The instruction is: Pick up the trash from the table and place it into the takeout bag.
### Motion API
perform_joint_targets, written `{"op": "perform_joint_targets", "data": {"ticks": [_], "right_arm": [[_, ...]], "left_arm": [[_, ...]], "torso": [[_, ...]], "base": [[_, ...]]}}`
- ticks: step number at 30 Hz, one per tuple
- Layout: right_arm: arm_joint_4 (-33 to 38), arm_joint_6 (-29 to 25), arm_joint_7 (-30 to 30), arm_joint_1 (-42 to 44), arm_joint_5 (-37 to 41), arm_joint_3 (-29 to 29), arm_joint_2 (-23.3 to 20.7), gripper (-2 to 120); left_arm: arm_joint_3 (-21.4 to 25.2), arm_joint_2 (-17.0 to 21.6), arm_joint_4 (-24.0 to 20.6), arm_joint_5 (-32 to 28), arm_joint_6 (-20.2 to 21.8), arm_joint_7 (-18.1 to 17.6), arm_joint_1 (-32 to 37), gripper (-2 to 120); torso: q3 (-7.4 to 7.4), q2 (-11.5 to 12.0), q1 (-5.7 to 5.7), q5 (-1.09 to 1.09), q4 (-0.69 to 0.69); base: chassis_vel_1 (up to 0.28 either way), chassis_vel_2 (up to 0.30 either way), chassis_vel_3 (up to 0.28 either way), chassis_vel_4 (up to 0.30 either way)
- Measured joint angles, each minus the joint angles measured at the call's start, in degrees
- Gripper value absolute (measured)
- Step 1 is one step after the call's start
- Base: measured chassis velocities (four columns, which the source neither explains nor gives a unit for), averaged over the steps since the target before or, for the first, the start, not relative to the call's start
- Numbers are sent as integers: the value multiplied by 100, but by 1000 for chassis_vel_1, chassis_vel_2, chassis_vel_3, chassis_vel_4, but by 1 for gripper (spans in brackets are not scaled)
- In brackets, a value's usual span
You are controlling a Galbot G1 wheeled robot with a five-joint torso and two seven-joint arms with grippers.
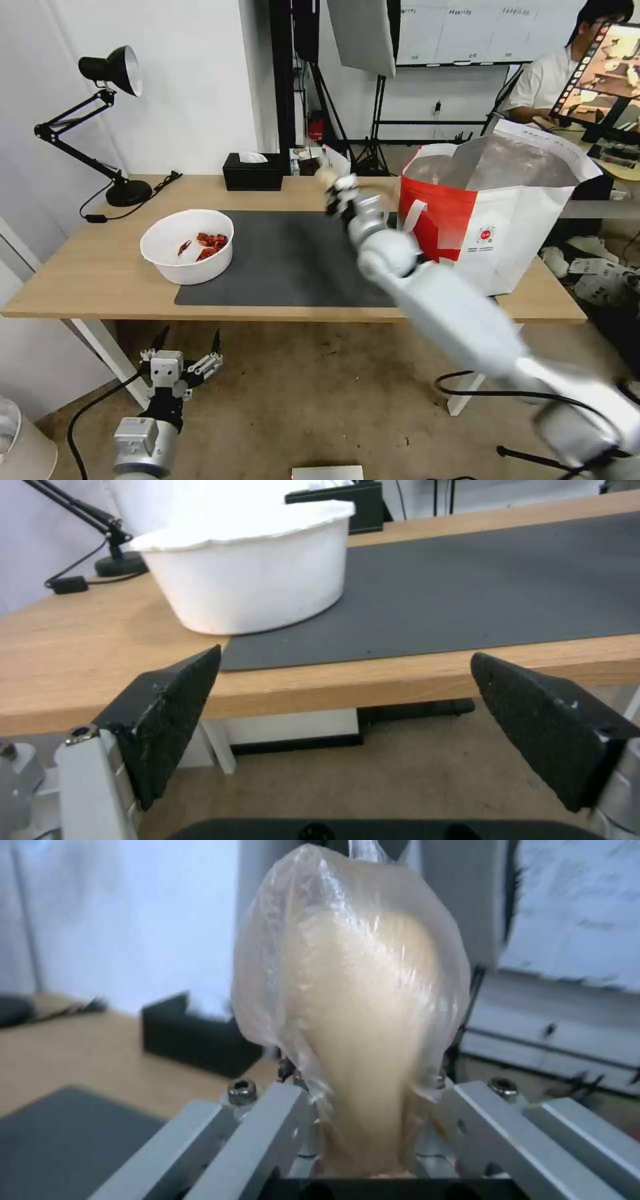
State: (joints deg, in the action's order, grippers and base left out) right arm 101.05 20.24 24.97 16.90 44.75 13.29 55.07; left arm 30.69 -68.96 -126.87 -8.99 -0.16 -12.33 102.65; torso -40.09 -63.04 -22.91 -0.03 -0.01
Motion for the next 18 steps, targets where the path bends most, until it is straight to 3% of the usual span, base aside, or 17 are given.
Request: {"op": "perform_joint_targets", "data": {"ticks": [1,4,5,8,15,18], "right_arm": [[0,0,0,0,0,0,0,9],[636,643,513,-223,892,-295,-924,8],[636,643,513,-223,892,-295,-924,8],[771,1113,800,-260,1542,-497,-1573,8],[776,1568,1114,-130,2040,-663,-2028,9],[854,1811,1303,-115,2214,-713,-2100,18]], "left_arm": [[0,0,0,0,0,0,0,100],[-111,-15,0,89,-1,-1,1,100],[-111,-15,0,89,-1,-1,1,100],[-245,-43,2,188,-4,0,8,100],[-384,-54,-54,248,-4,6,15,100],[-385,-59,-107,250,-3,7,60,100]], "torso": [[0,0,0,0,0],[0,0,0,1,-1],[0,0,0,1,-1],[0,0,1,0,-1],[-1,0,0,0,0],[-1,0,0,2,1]], "base": [[0,0,0,0],[0,0,0,0],[0,0,0,0],[0,0,0,0],[0,0,0,0],[0,0,0,0]]}}
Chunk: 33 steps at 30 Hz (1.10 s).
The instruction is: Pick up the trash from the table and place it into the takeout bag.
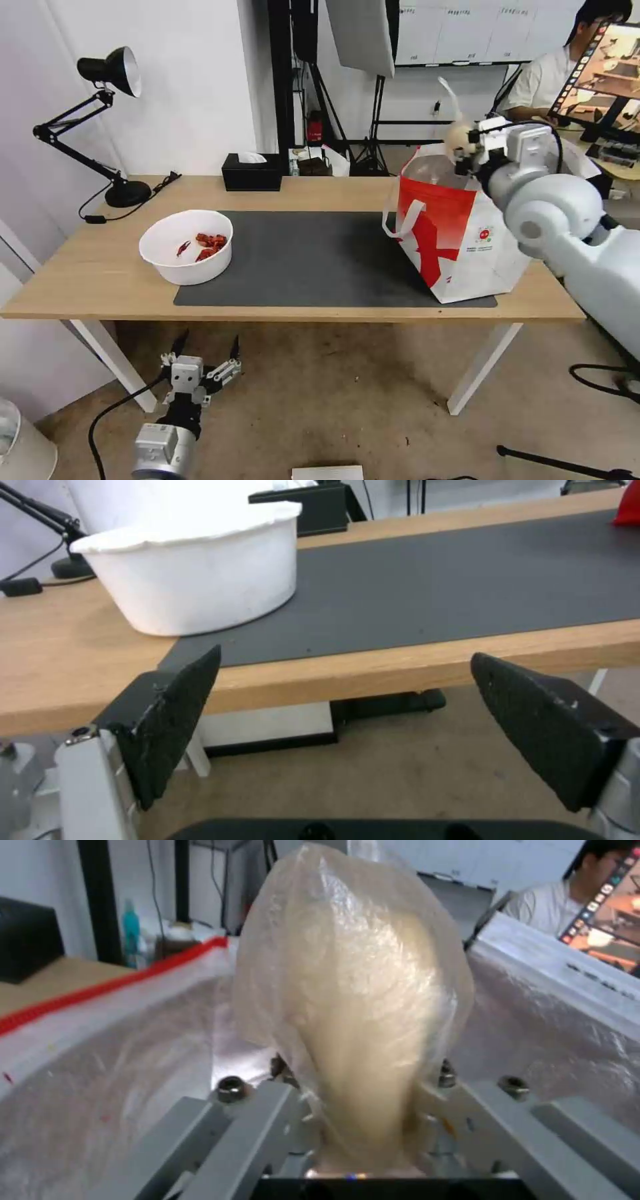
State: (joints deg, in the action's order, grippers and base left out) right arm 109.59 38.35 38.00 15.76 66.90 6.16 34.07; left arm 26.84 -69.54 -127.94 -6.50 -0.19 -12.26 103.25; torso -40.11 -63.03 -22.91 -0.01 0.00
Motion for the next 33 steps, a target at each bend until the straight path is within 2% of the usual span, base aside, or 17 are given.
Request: {"op": "perform_joint_targets", "data": {"ticks": [2,4,6,7,10,11,14,15,19,23,25,27,28,30,31,33], "right_arm": [[66,100,144,0,78,-5,-57,28],[86,114,174,1,87,-5,-73,32],[121,125,277,13,90,3,-91,43],[121,125,277,13,90,3,-91,43],[149,127,319,33,90,12,-111,57],[149,127,319,33,90,12,-111,57],[187,127,379,63,89,11,-148,72],[187,127,379,63,89,11,-148,72],[222,116,406,144,90,-29,-196,89],[265,62,387,269,94,-132,-223,99],[307,-70,321,357,127,-211,-231,100],[474,-632,89,674,155,-448,-243,100],[474,-632,89,674,155,-448,-243,100],[747,-1366,-120,1125,68,-758,-259,100],[747,-1366,-120,1125,68,-758,-259,100],[1193,-2155,-320,1679,-92,-994,-292,100]], "left_arm": [[19,0,-44,7,0,2,46,100],[29,0,-55,14,0,3,60,100],[53,-3,-89,29,-3,3,92,100],[53,-3,-89,29,-3,3,92,100],[67,-5,-126,34,-7,4,113,100],[67,-5,-126,34,-7,4,113,100],[94,0,-159,34,-9,4,124,100],[94,0,-159,34,-9,4,124,100],[98,8,-182,33,-10,6,128,100],[91,17,-184,32,-10,8,119,100],[90,23,-193,30,-11,7,116,100],[97,47,-228,21,-11,9,105,100],[97,47,-228,21,-11,9,105,100],[104,52,-256,16,-10,10,96,100],[104,52,-256,16,-10,10,96,100],[122,18,-286,13,-32,14,101,100]], "torso": [[0,0,0,0,0],[0,0,0,1,0],[0,0,0,1,0],[0,0,0,1,0],[0,1,0,1,1],[0,1,0,1,1],[0,1,0,1,0],[0,1,0,1,0],[0,1,0,1,0],[0,1,0,1,0],[0,1,-1,1,0],[0,1,-1,1,0],[0,1,-1,1,0],[0,1,-1,2,0],[0,1,-1,2,0],[0,1,0,2,-1]], "base": [[0,0,0,0],[0,0,0,0],[0,0,0,0],[0,0,0,0],[0,0,0,0],[0,0,0,0],[0,0,0,0],[0,0,0,0],[0,0,0,0],[0,0,0,0],[0,0,0,0],[0,0,0,0],[0,0,0,0],[0,0,0,0],[0,0,0,0],[0,0,0,0]]}}
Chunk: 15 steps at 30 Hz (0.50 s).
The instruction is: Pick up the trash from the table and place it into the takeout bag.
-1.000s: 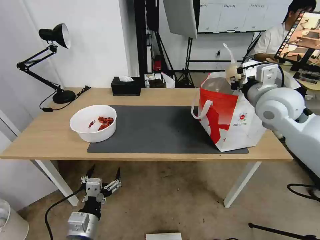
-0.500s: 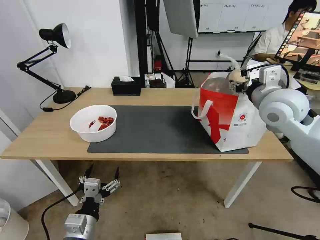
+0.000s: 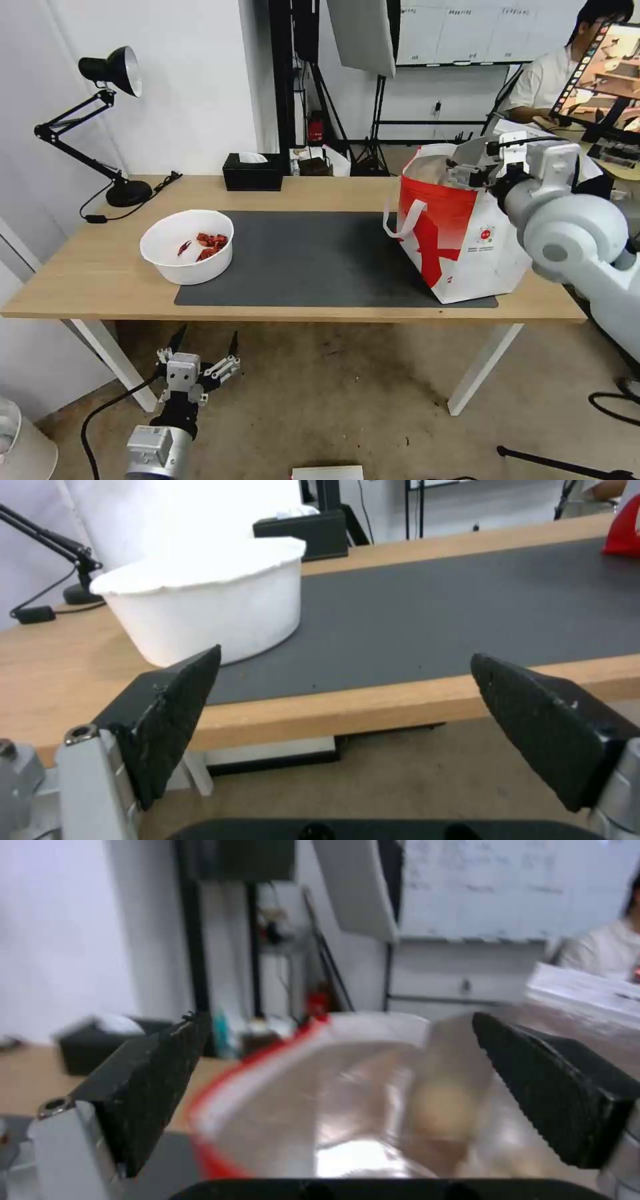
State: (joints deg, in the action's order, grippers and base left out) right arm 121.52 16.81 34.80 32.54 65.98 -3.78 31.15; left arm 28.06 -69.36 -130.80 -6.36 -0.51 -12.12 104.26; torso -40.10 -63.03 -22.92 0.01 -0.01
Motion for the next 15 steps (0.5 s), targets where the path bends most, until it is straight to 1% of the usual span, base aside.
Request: {"op": "perform_joint_targets", "data": {"ticks": [1,2,3,4,5,7,8,9,10,11,13,14,15], "right_arm": [[0,0,0,0,0,0,0,100],[244,-323,-131,281,-66,-69,8,100],[405,-533,-265,503,-128,-89,45,100],[405,-533,-265,503,-128,-89,45,100],[583,-819,-499,834,-283,-90,92,100],[758,-1313,-926,1476,-688,-95,189,100],[758,-1313,-926,1476,-688,-95,189,100],[794,-1582,-1144,1814,-931,-125,258,100],[807,-1906,-1454,2362,-1316,-253,394,100],[807,-1906,-1454,2362,-1316,-253,394,100],[744,-2354,-1940,3432,-1990,-492,684,100],[744,-2354,-1940,3432,-1990,-492,684,100],[658,-2513,-2063,3825,-2322,-559,830,100]], "left_arm": [[0,0,0,0,0,0,0,100],[55,-55,-25,5,-62,3,55,100],[118,-125,-53,15,-110,4,112,100],[118,-125,-53,15,-110,4,112,100],[210,-242,-106,35,-158,5,197,100],[308,-386,-168,57,-182,3,272,100],[308,-386,-168,57,-182,3,272,100],[330,-425,-180,65,-183,3,286,100],[341,-459,-183,73,-183,4,290,100],[341,-459,-183,73,-183,4,290,100],[334,-482,-154,92,-184,6,290,100],[334,-482,-154,92,-184,6,290,100],[324,-489,-123,110,-183,6,294,100]], "torso": [[0,0,0,0,0],[0,0,0,2,-1],[0,0,0,1,0],[0,0,0,1,0],[0,0,0,-1,3],[0,0,0,0,4],[0,0,0,0,4],[0,0,0,-1,3],[0,0,0,1,3],[0,0,0,1,3],[0,0,0,-2,-1],[0,0,0,-2,-1],[0,0,1,-1,-1]], "base": [[0,0,0,0],[0,0,0,0],[0,0,0,0],[0,0,0,0],[0,0,0,0],[0,0,0,0],[0,0,0,0],[0,0,0,0],[0,0,0,0],[0,0,0,0],[0,0,0,0],[0,0,0,0],[0,0,0,0]]}}
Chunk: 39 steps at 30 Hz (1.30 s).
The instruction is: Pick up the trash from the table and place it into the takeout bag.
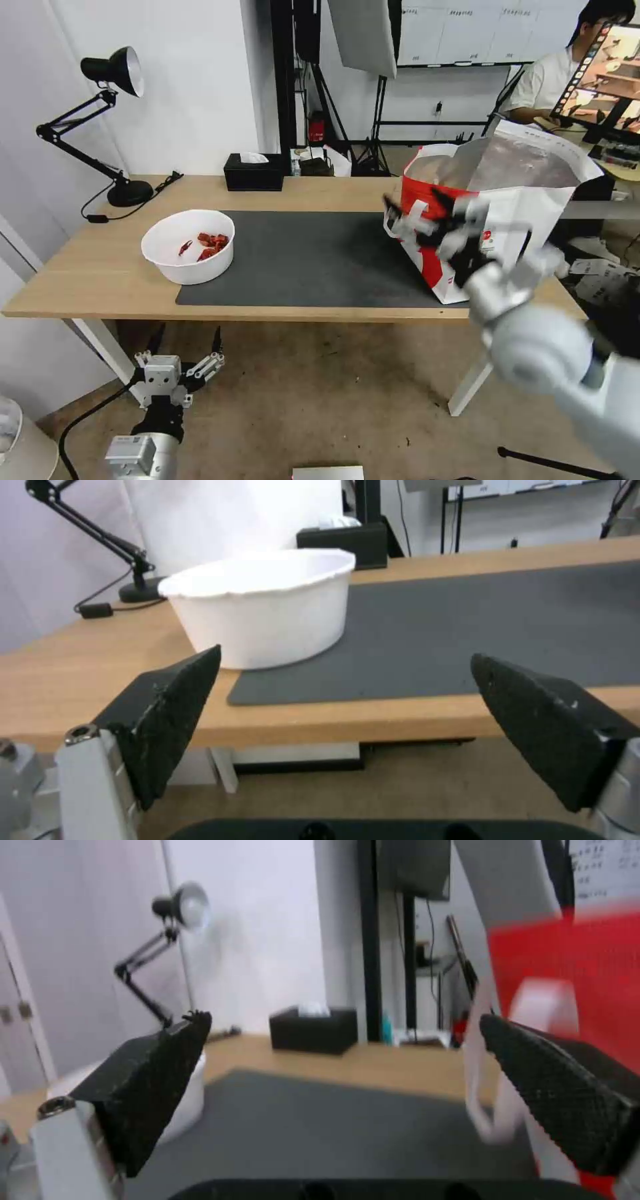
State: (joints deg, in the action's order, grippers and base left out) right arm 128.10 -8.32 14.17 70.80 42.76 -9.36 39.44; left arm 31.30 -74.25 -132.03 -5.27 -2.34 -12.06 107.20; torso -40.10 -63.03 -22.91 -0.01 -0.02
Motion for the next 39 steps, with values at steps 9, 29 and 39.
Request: {"op": "perform_joint_targets", "data": {"ticks": [9,29,39], "right_arm": [[-653,-357,25,1163,-1456,-117,771,100],[-796,-109,218,1425,-1500,-89,1005,100],[-789,-102,224,1405,-1480,-83,997,100]], "left_arm": [[-48,-4,116,30,-1,1,-21,100],[-69,39,350,-24,-10,0,-121,100],[1162,1352,-2,-3013,1748,-557,-1475,100]], "torso": [[0,0,0,1,2],[-1,0,-1,1,3],[-1,1,-1,3,4]], "base": [[0,0,0,0],[0,0,0,0],[0,0,0,0]]}}
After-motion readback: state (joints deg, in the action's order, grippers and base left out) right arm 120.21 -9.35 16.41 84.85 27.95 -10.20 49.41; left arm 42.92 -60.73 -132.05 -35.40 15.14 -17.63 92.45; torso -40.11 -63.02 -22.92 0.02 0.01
